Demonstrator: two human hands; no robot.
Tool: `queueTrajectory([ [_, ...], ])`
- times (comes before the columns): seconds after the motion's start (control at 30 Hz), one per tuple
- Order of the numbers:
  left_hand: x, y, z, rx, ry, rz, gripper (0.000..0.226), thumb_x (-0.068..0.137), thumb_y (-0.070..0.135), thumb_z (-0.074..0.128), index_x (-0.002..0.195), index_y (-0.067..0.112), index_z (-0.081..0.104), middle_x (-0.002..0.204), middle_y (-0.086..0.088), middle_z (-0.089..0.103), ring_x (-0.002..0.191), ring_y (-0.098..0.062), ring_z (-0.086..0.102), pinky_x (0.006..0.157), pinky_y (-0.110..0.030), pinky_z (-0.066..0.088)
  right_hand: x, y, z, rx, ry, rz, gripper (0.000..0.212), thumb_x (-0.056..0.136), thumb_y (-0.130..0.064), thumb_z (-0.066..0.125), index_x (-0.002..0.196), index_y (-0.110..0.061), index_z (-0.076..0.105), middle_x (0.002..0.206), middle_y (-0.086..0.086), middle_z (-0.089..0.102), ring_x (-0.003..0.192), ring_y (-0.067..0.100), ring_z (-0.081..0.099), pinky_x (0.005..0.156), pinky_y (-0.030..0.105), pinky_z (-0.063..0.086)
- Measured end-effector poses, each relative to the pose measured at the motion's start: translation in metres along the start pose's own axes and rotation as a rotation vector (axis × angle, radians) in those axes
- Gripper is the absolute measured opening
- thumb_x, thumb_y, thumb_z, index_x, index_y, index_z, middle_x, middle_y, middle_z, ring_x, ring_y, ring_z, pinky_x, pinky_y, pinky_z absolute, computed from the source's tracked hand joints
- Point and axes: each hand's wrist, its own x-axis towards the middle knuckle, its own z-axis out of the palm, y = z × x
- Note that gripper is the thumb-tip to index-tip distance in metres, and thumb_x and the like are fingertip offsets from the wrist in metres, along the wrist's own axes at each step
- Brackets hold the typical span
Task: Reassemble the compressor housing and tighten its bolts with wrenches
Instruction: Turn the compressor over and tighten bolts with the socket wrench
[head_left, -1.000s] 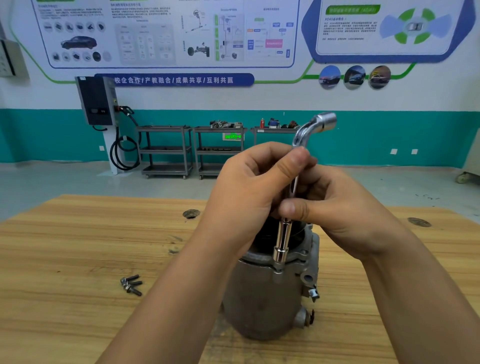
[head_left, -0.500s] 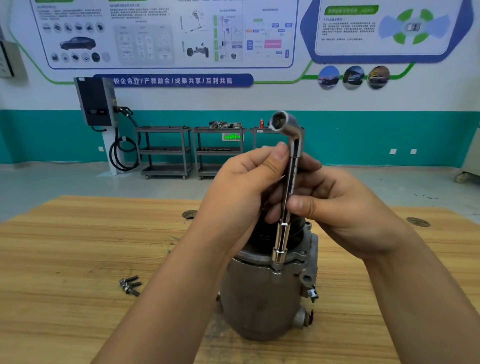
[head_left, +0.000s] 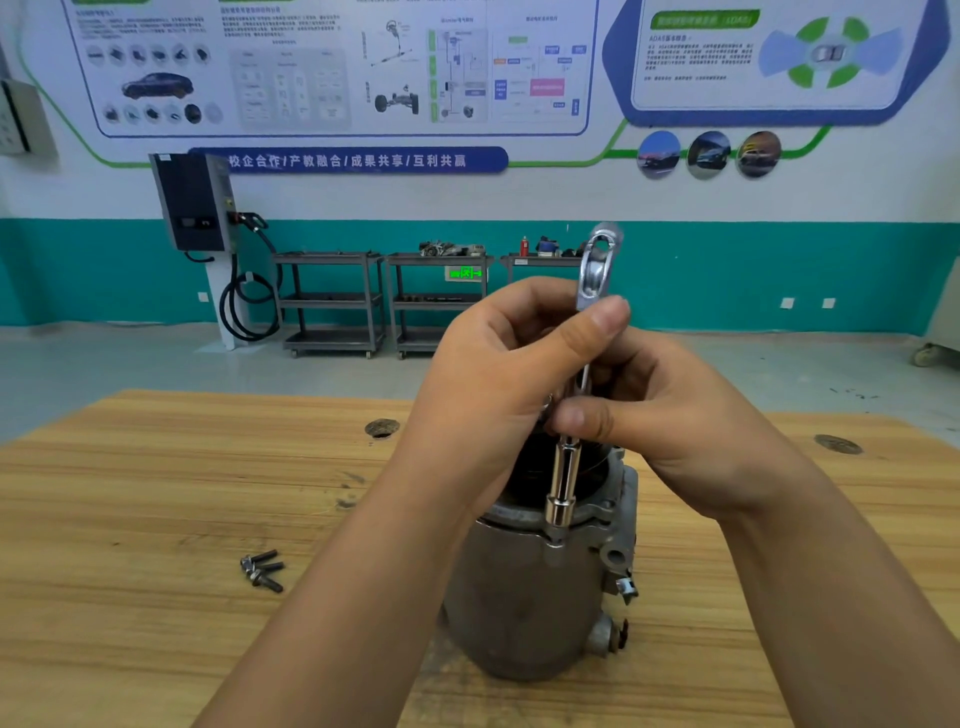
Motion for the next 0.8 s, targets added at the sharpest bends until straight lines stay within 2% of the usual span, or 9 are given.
queueTrajectory([
  [0.1, 0.001, -0.002, -0.001, -0.002, 0.018, 0.002, 0.003, 0.072, 0.021, 0.066, 0.07, 0.019, 0.068, 0.078, -0.002, 0.067, 0.072, -0.013, 0.063, 0.065, -0.025, 0.052, 0.001, 0.001, 0.001, -0.059, 0.016, 0.008, 0.032, 0.064, -0.016, 0.074, 0.093, -0.008, 0.065, 0.087, 0.024, 0.062, 0.084, 0.027, 0.061, 0.077, 0.035, 0.054],
  [0.17, 0.0, -0.001, -0.001, -0.004, -0.001, 0.008, 0.006, 0.075, 0.022, 0.066, 0.072, 0.016, 0.066, 0.077, -0.001, 0.068, 0.068, -0.011, 0.062, 0.062, -0.022, 0.051, 0.001, 0.001, 0.001, -0.081, 0.036, 0.014, 0.031, 0.061, -0.02, 0.075, 0.09, -0.012, 0.066, 0.083, 0.018, 0.063, 0.081, 0.026, 0.06, 0.074, 0.035, 0.053],
  [0.3, -0.001, 0.001, -0.001, -0.038, -0.042, 0.009, 0.014, 0.077, 0.023, 0.062, 0.078, 0.01, 0.063, 0.078, 0.0, 0.069, 0.066, -0.008, 0.063, 0.058, -0.02, 0.05, 0.001, 0.001, 0.0, -0.055, 0.024, -0.002, 0.018, 0.064, -0.02, 0.074, 0.082, -0.021, 0.072, 0.075, -0.001, 0.067, 0.076, 0.013, 0.064, 0.067, 0.022, 0.053],
  [0.4, -0.001, 0.001, -0.002, 0.013, -0.042, 0.003, 0.014, 0.083, 0.024, 0.059, 0.075, 0.016, 0.066, 0.078, 0.001, 0.069, 0.065, -0.013, 0.06, 0.053, -0.023, 0.047, 0.0, 0.002, -0.002, 0.0, -0.046, -0.035, 0.011, 0.073, -0.017, 0.067, 0.082, -0.019, 0.072, 0.077, -0.001, 0.071, 0.077, 0.01, 0.067, 0.067, 0.018, 0.051],
  [0.53, -0.001, 0.001, -0.002, 0.075, -0.042, 0.02, 0.023, 0.083, 0.027, 0.052, 0.072, 0.02, 0.07, 0.076, -0.003, 0.065, 0.049, -0.016, 0.039, 0.037, -0.017, 0.033, -0.001, 0.002, -0.007, 0.049, -0.129, -0.035, 0.017, 0.079, -0.023, 0.06, 0.089, -0.014, 0.07, 0.081, 0.003, 0.07, 0.083, 0.014, 0.066, 0.074, 0.02, 0.049],
  [0.73, -0.002, 0.002, -0.001, 0.065, -0.059, -0.002, 0.027, 0.086, 0.03, 0.049, 0.073, 0.024, 0.072, 0.082, -0.017, 0.058, 0.056, -0.021, 0.038, 0.037, -0.016, 0.031, 0.0, 0.007, -0.009, 0.115, -0.107, -0.028, 0.018, 0.074, -0.022, 0.063, 0.088, -0.016, 0.074, 0.079, 0.005, 0.073, 0.08, 0.015, 0.07, 0.073, 0.021, 0.052],
  [0.8, -0.003, 0.002, 0.0, 0.056, -0.053, -0.006, 0.026, 0.085, 0.031, 0.049, 0.074, 0.023, 0.072, 0.08, -0.01, 0.063, 0.057, -0.021, 0.04, 0.039, -0.017, 0.031, 0.001, 0.007, -0.009, 0.128, -0.088, -0.031, 0.018, 0.072, -0.023, 0.066, 0.086, -0.017, 0.074, 0.079, 0.003, 0.073, 0.078, 0.015, 0.07, 0.071, 0.021, 0.053],
])
